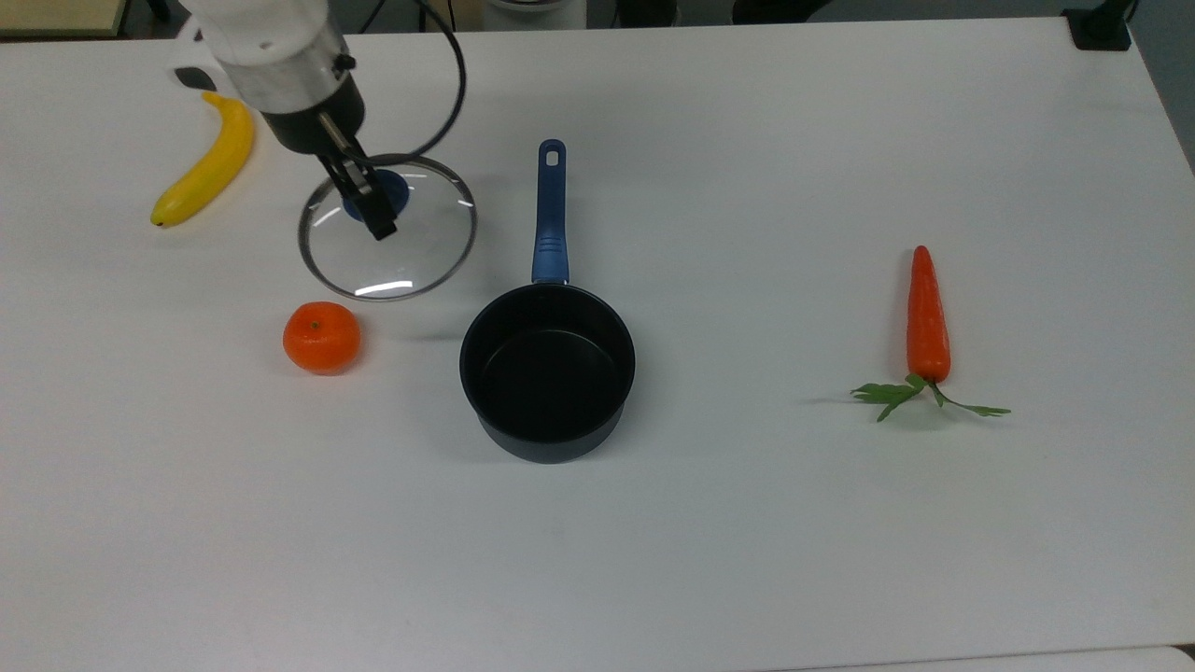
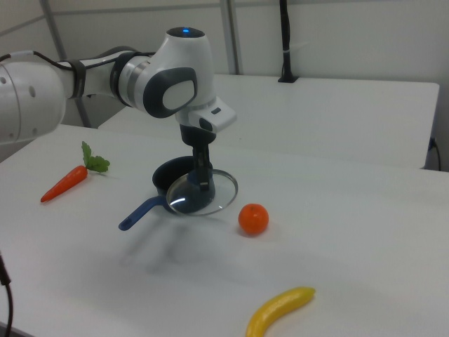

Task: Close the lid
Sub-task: 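Lift the glass lid and carry it over the saucepan, then lower the lid onto the saucepan rim and open the gripper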

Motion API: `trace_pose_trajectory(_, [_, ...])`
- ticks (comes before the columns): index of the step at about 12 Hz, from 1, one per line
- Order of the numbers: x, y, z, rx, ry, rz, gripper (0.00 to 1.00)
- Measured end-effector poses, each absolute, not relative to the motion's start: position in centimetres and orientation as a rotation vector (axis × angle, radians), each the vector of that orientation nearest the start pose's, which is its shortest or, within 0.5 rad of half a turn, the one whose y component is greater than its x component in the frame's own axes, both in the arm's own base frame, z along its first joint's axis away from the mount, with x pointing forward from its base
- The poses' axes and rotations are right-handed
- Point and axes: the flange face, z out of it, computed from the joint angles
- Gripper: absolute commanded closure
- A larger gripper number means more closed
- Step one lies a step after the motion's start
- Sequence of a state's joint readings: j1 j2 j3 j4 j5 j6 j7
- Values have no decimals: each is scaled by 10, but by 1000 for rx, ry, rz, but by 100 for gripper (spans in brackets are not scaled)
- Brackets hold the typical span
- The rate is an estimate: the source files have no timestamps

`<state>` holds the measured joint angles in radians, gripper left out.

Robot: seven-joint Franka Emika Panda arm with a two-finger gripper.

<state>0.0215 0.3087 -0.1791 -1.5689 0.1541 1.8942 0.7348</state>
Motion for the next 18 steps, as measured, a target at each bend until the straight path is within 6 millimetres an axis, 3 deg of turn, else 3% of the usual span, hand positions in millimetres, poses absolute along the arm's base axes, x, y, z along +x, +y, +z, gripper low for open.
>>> trace_pose_trajectory(4, [682, -7, 445, -2752, 1358, 29, 53])
trace_pose_trajectory(6, [689, 17, 442, -2754, 1364, 22, 53])
trace_pose_trajectory(11, [703, 49, 452, -2711, 1389, -61, 50])
trace_pose_trajectory(18, [721, 72, 437, -2649, 1392, -131, 50])
